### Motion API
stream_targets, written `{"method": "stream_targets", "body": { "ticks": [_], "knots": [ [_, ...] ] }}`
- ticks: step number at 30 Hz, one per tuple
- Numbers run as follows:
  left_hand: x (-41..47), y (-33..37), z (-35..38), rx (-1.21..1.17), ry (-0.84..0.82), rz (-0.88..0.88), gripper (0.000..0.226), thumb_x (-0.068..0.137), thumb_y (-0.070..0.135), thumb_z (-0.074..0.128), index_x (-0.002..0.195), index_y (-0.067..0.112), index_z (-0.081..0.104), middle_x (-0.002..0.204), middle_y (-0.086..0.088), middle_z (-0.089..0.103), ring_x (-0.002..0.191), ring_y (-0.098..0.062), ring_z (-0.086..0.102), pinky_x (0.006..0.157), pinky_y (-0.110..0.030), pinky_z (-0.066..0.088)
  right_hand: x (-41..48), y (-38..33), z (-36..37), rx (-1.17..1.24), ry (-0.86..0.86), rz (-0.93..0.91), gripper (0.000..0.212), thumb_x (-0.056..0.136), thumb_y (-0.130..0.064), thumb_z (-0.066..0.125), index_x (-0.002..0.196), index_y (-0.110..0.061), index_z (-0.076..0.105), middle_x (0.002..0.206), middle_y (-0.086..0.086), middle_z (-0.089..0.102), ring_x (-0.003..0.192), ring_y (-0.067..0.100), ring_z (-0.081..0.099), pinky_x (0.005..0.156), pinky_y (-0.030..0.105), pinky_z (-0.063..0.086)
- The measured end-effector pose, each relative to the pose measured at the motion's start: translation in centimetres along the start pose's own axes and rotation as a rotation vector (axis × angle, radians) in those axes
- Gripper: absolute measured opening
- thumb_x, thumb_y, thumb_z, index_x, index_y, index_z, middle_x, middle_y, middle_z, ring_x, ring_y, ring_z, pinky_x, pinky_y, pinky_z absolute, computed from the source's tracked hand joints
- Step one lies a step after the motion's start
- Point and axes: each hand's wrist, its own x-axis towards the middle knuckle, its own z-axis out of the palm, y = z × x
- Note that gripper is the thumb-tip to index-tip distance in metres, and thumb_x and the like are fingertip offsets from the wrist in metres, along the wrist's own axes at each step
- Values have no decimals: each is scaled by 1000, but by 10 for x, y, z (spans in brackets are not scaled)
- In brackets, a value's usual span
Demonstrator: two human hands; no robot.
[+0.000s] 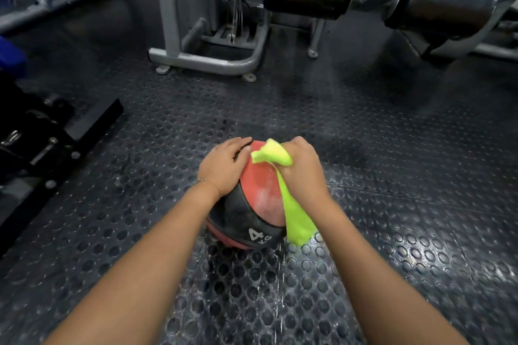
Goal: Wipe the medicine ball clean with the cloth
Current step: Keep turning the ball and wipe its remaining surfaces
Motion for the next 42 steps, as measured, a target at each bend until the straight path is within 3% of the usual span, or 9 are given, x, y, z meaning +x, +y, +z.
{"method": "stream_targets", "body": {
  "ticks": [8,12,14,17,20,26,30,34,42],
  "knots": [
    [26,5,-4,-51,-3,-194,38,98,41,31,130,38,52,142,8,48,130,-19,44,103,-31,34,-69,14,11,63,2,-203,44,61,7,64,98,-19,65,85,-6,44,78,13,39,64,19,27],
    [26,8,1,-1,-11,-259,44,98,43,26,136,34,45,146,0,43,130,-28,43,104,-37,34,-8,21,11,129,100,115,6,78,-9,62,74,-13,61,78,2,44,79,26,49,66,32,35],
    [21,11,5,164,-45,-304,50,98,44,17,139,27,40,144,-8,40,128,-35,43,105,-41,33,12,29,13,117,116,220,15,82,-19,62,70,-10,61,78,2,43,77,31,52,64,37,39],
    [21,17,5,433,-31,-164,53,97,37,12,139,16,37,144,-11,39,131,-32,39,108,-45,31,18,31,14,78,93,222,18,84,-23,62,74,-8,63,78,7,46,76,32,53,63,40,42],
    [31,21,6,248,-139,-8,46,101,30,23,146,25,28,154,0,27,143,-21,22,118,-40,17,10,33,11,55,101,222,12,81,-18,57,75,-11,65,81,11,52,78,35,54,66,41,44],
    [32,25,6,131,-119,-48,40,100,26,29,133,30,50,145,7,44,134,-16,39,109,-27,28,-93,7,16,171,87,-13,42,63,1,60,100,-17,68,90,1,59,87,13,44,72,23,34],
    [8,21,7,85,3,-53,40,99,26,31,134,27,51,144,5,45,133,-18,39,110,-30,28,-72,18,21,425,287,342,8,81,-16,64,87,-12,66,81,-7,48,73,7,46,66,21,34],
    [-25,17,7,70,107,-124,39,98,29,33,134,26,49,143,-2,43,130,-25,40,107,-40,35,-37,41,23,370,311,683,17,83,-22,63,81,-5,64,87,11,58,73,20,48,66,29,33],
    [-16,16,-17,166,-61,-215,45,96,43,37,139,34,40,144,-8,36,131,-32,38,108,-42,31,-118,-12,26,263,191,131,31,72,2,65,96,-17,68,85,-4,51,80,12,47,68,17,37]
  ]
}}
